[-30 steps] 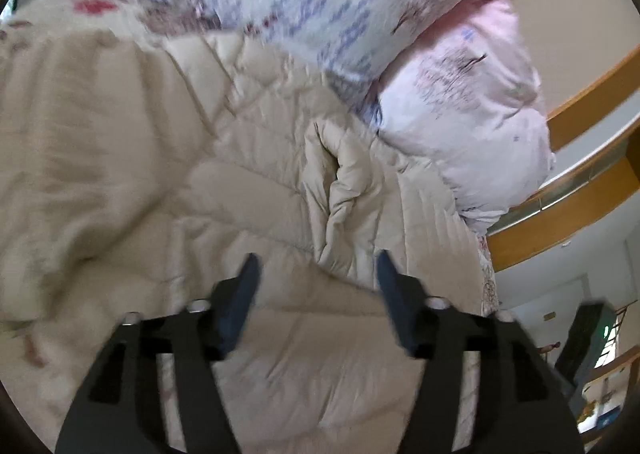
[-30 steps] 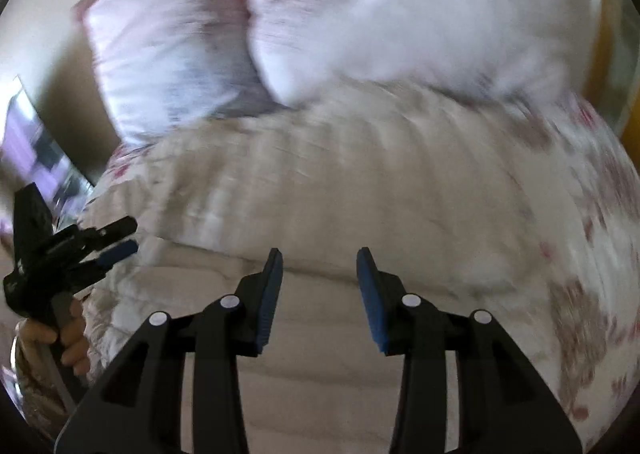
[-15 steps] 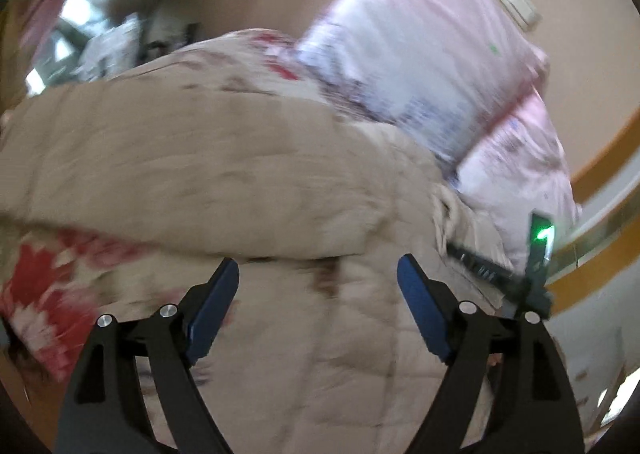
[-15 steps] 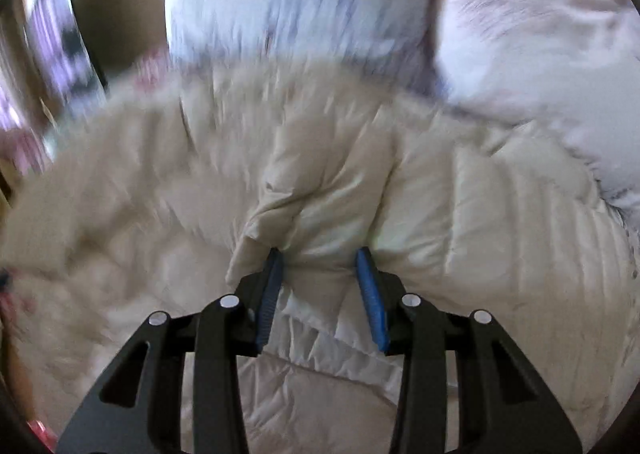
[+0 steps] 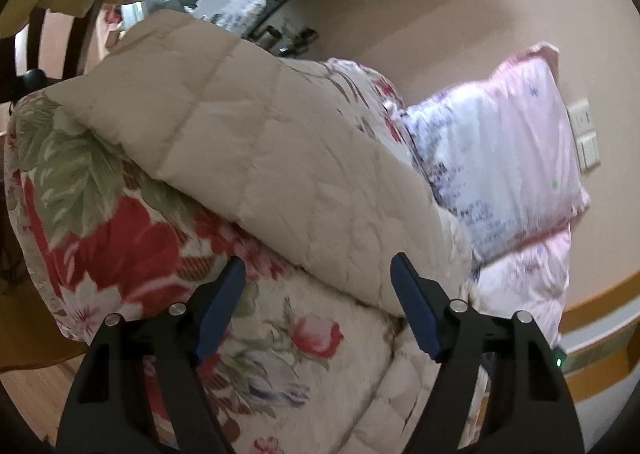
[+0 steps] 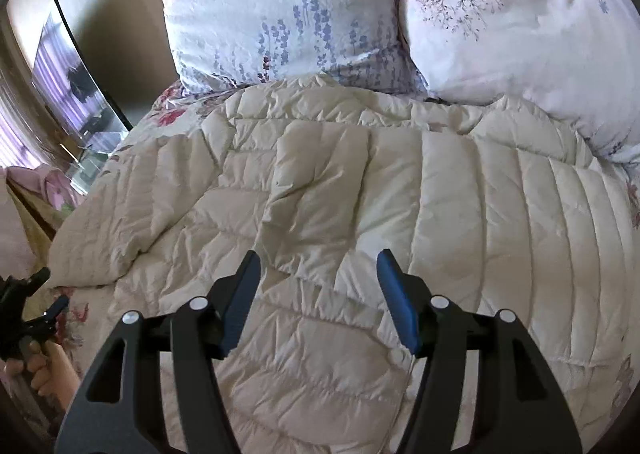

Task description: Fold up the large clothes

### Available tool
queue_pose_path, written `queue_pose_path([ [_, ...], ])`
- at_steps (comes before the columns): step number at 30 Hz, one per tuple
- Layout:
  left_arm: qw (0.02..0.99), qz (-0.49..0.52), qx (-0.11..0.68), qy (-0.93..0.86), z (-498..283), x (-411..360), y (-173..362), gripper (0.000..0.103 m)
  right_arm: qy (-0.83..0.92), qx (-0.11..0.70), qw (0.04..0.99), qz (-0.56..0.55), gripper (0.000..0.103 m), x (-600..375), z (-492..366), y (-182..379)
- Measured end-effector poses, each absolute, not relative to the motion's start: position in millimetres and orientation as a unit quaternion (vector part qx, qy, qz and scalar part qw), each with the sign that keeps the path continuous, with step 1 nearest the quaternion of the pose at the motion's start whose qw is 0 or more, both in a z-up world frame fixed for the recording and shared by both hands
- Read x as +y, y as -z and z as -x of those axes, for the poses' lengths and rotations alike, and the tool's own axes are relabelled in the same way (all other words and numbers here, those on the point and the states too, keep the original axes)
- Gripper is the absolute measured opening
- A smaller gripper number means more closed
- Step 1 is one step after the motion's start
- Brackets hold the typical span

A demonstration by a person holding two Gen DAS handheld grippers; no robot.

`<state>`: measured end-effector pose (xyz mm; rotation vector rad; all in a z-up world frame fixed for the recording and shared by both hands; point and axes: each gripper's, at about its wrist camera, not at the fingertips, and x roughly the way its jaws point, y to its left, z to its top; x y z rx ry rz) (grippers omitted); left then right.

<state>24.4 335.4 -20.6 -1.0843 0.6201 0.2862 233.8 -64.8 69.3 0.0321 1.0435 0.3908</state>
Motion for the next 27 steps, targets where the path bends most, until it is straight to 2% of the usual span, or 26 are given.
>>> queue_pose_path([
  [2, 0.795, 0.520, 0.280, -0.139, -24.4, 341.3, 24.1, 0.069, -0.189, 0.494, 0.848, -0.021, 0.061, -64.8, -232.6, -70.1],
  [4, 0.786, 0.541, 0.266, -0.142, -22.6, 347.5, 29.1, 0.059, -0.193, 0.495, 0.847, -0.025, 0.062, -64.8, -230.7, -70.2],
  [7, 0.764, 0.582, 0.236, -0.149, -14.3, 361.9, 36.7, 0.051, -0.199, 0.499, 0.843, -0.024, 0.064, -63.4, -228.0, -68.6],
  [14, 0.741, 0.619, 0.194, -0.175, -0.3, 388.3, 36.2, 0.046, -0.203, 0.500, 0.842, -0.021, 0.064, -66.2, -221.6, -67.2],
  [17, 0.742, 0.615, 0.198, -0.178, -4.1, 395.2, 35.7, 0.031, -0.200, 0.498, 0.843, -0.025, 0.064, -71.3, -221.1, -67.9],
  [19, 0.745, 0.612, 0.198, -0.178, -7.6, 399.1, 34.4, 0.014, -0.197, 0.496, 0.845, -0.029, 0.065, -76.0, -220.0, -69.4],
  [22, 0.762, 0.593, 0.190, -0.177, -11.2, 401.6, 23.6, 0.006, -0.195, 0.492, 0.848, -0.033, 0.065, -83.4, -217.7, -72.7],
  [27, 0.808, 0.539, 0.180, -0.158, -28.7, 389.6, -16.8, 0.004, -0.187, 0.479, 0.857, -0.039, 0.065, -102.1, -212.0, -83.0],
])
